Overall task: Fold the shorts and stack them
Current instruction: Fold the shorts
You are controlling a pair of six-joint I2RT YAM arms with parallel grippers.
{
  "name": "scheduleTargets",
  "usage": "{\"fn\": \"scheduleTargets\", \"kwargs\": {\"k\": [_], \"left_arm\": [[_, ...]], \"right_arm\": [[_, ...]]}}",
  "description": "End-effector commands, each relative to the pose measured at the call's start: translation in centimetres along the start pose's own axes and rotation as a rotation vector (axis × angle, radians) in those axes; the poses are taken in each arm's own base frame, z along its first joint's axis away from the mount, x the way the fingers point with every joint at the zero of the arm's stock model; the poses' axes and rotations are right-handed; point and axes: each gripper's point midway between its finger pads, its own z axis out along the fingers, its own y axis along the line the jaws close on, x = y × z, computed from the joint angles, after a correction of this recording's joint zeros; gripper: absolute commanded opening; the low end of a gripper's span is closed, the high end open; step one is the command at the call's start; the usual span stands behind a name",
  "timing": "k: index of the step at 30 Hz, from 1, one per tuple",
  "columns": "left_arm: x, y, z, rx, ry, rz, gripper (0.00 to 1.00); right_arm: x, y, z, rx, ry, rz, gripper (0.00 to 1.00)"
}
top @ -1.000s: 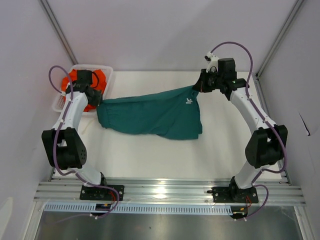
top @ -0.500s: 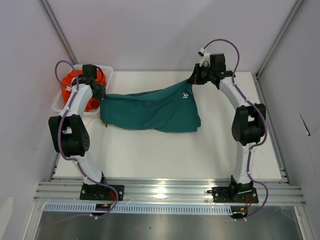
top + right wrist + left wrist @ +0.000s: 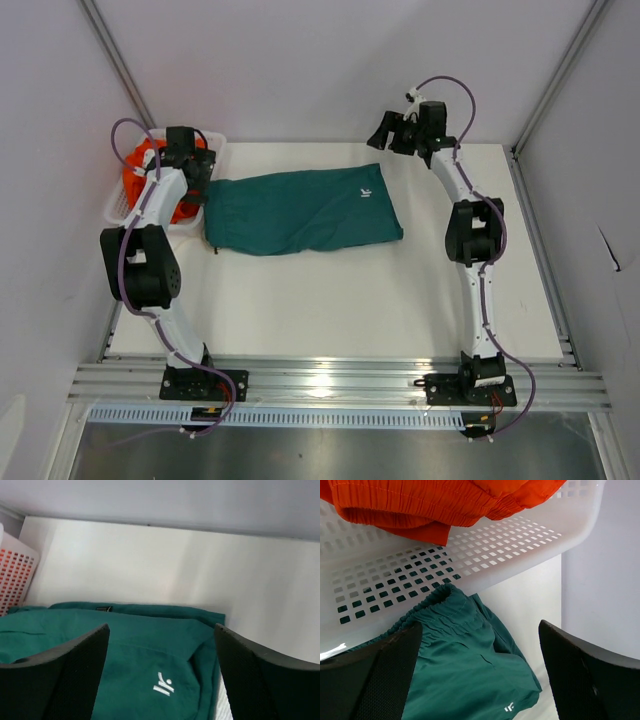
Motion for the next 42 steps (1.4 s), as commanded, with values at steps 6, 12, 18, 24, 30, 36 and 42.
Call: {"fn": "scheduleTargets", "kwargs": {"k": [6, 12, 18, 24, 30, 36, 42], "left_arm": [[-3.3, -3.2, -5.4, 0.132, -0.103, 0.104, 0.99], [-3.8, -1.9, -8.3, 0.11, -0.123, 0.19, 0.99], [-3.4, 0.0, -10.4, 0.114, -0.12, 0.257, 0.99], [0.6, 1.9, -12.8, 0.161, -0.093, 0.35, 0.99], [4.1, 4.1, -12.9, 0.17, -0.072, 0.407, 0.99], [4.6, 6.0, -12.6, 0.165, -0.082, 0.422, 0.99], [4.6, 6.3, -12.8, 0.168, -0.091, 0.43, 0.99]], "right_arm": [[-2.4, 1.2, -7.6, 0.05, -0.031, 0.038, 0.87], [5.1, 3.8, -11.8, 0.083, 0.075, 0.048, 0.83], [10.9, 9.1, -13.3, 0.03, 0.157, 0.021, 0.83], [14.0, 13.8, -10.6, -0.046, 0.224, 0.071, 0.82], [16.7, 13.0, -7.7, -0.056, 0.274, 0.194, 0.75], [21.0, 7.8, -8.5, 0.018, 0.352, 0.358, 0.45], [23.4, 0.6, -14.1, 0.171, 0.313, 0.509, 0.29]]}}
